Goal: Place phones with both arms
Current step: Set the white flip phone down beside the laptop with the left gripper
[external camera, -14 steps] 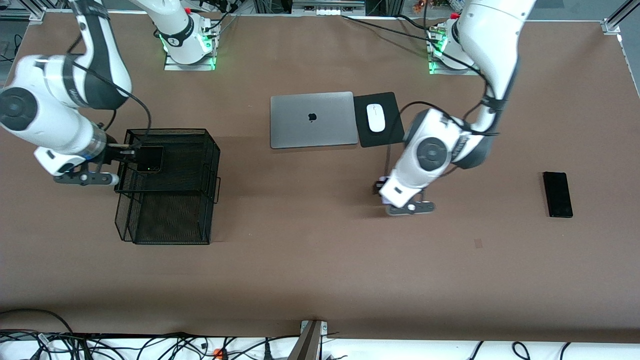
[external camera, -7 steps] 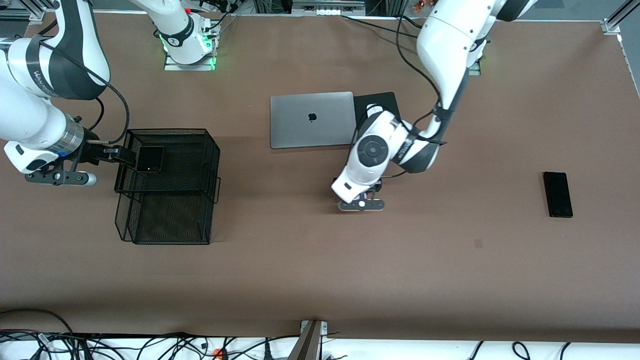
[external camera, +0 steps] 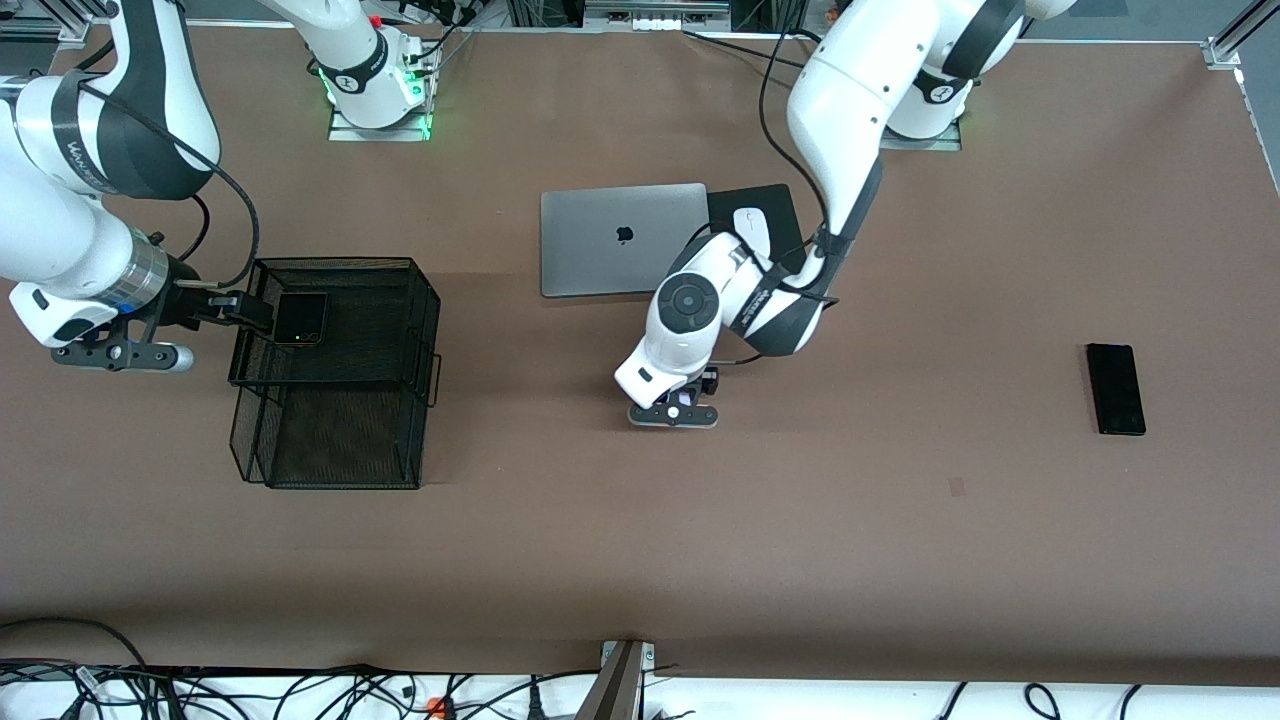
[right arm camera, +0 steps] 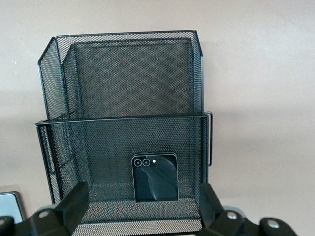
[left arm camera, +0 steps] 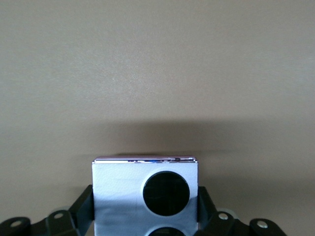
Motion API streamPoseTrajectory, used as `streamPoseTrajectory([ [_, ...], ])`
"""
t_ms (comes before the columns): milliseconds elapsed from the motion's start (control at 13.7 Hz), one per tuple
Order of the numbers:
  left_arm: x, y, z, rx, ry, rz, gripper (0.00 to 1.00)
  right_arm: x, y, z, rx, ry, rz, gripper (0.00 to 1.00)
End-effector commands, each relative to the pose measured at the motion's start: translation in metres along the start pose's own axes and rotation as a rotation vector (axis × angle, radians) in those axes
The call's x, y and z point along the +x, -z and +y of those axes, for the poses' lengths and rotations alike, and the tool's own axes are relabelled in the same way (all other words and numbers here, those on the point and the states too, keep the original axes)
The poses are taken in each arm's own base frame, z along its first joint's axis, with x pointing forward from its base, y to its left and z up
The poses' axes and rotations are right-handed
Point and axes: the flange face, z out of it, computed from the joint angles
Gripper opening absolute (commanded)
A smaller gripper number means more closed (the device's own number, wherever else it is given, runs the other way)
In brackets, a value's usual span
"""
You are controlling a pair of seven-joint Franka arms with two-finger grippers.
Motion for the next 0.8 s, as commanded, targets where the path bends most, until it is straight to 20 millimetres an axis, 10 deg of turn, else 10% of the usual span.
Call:
streamPoseTrajectory([
  [0,-0.002,-0.013,0.020,0.026,0.018,0.070,0.00,0.001,0.005,0.000,0.014,0.009,-0.007,1.00],
  [73,-0.002,-0.015,0.021,0.023,0.029,0.076,0.05,0.000,0.005,-0.001,0.014,0.012,-0.009,1.00],
  [146,-0.003,-0.015,0.022,0.024,0.039,0.075,0.32,0.001,0.005,0.000,0.014,0.009,-0.009,1.00],
  [219,-0.002,-0.015,0.021,0.024,0.058,0.078,0.98,0.001,0.005,0.000,0.014,0.009,-0.007,1.00],
  [728,0.014,0.041,-0.004,0.100,0.074,0.018,1.00,0.001,0.007,-0.004,0.014,0.009,-0.004,1.00],
])
